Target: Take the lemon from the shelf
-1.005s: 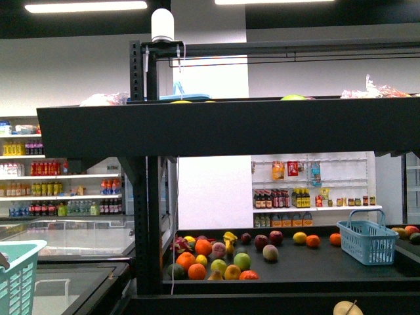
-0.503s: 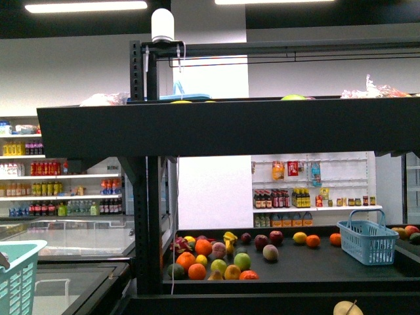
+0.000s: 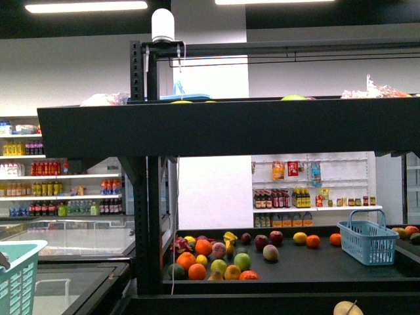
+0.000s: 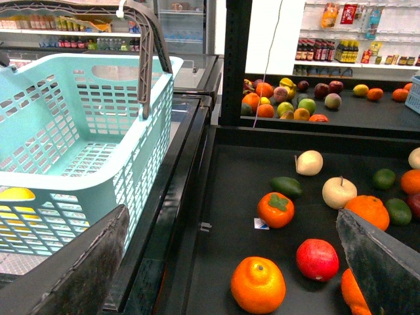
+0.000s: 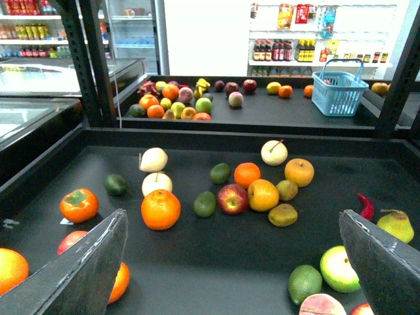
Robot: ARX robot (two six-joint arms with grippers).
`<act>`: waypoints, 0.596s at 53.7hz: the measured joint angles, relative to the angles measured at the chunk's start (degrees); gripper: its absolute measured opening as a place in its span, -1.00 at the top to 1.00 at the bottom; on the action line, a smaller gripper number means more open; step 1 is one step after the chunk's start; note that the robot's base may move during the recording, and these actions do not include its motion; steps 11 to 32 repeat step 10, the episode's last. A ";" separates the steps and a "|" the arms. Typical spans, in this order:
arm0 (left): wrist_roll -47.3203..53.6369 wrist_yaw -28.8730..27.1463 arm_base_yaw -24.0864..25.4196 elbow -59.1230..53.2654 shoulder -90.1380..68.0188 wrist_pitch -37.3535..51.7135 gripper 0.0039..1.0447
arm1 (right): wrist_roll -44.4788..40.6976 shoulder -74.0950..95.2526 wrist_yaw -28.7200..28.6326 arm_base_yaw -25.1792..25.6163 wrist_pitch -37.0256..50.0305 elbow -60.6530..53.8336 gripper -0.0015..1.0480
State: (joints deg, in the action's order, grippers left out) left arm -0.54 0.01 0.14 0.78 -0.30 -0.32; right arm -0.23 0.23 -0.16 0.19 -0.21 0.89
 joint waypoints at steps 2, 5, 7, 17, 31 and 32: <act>0.00 0.00 0.00 0.00 0.00 0.00 -0.86 | 0.00 0.00 0.00 0.00 0.00 0.00 -0.85; 0.00 0.00 0.00 0.00 0.00 0.00 -0.86 | 0.00 0.00 0.00 0.00 0.00 0.00 -0.85; 0.00 0.00 0.00 0.00 0.00 0.00 -0.86 | 0.00 0.00 0.00 0.00 0.00 0.00 -0.85; 0.00 0.00 0.00 0.00 0.00 0.00 -0.86 | 0.00 0.00 0.00 0.00 0.00 0.00 -0.85; 0.00 0.00 0.00 0.00 0.00 0.00 -0.86 | 0.00 0.00 0.00 0.00 0.00 0.00 -0.85; 0.00 0.00 0.00 0.00 0.00 0.00 -0.86 | 0.00 0.00 0.00 0.00 0.00 0.00 -0.85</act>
